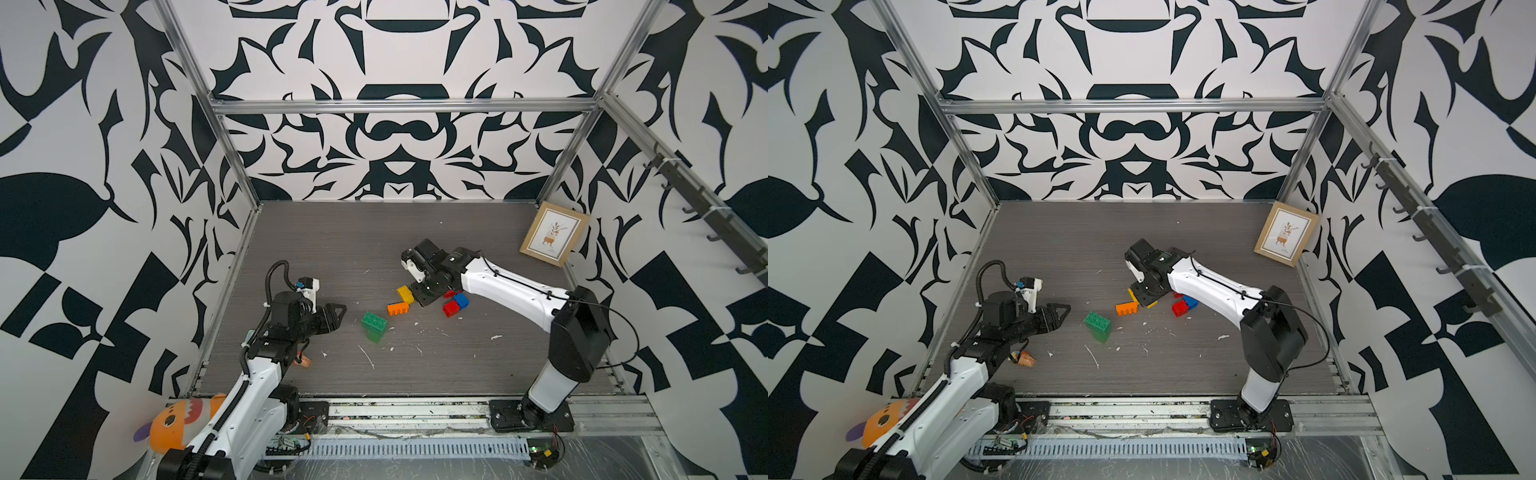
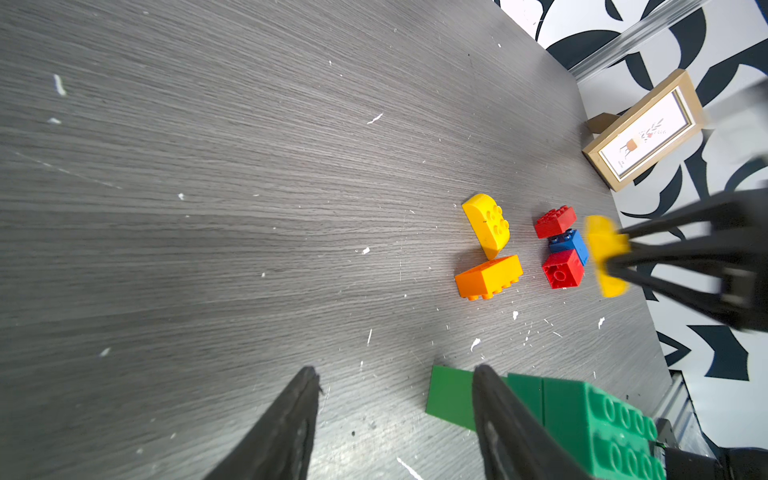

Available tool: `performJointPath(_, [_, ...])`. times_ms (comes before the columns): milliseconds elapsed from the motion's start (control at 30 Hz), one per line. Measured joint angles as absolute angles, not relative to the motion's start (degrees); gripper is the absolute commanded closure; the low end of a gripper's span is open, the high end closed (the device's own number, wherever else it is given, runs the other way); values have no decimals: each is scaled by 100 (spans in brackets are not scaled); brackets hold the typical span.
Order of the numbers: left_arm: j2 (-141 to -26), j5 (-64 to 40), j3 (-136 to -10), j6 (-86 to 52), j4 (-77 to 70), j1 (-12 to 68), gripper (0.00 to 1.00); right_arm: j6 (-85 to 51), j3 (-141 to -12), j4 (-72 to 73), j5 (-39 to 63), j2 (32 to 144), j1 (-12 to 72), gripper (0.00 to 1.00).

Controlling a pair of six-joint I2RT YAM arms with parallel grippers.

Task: Assemble an ice cream with lego
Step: Pick up the lego brick from the center of the board, then assemble the lego brick with the lego brick.

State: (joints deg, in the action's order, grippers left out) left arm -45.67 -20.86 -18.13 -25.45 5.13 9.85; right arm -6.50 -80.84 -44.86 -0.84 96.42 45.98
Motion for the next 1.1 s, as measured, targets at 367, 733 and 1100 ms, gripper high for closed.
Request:
performJointPath(367, [-4587, -2086, -1813, -2545, 493, 985, 37, 3, -9207, -4803, 263, 10136, 5867, 80])
performJointPath(733, [-4587, -2084, -1813, -2547, 493, 985, 37, 307, -9727, -5369, 259, 10632, 6005, 80])
performJointPath(1100, [-4587, -2084, -1813, -2547, 491, 985, 37, 504, -10462, -5870, 224, 10936, 6123, 80])
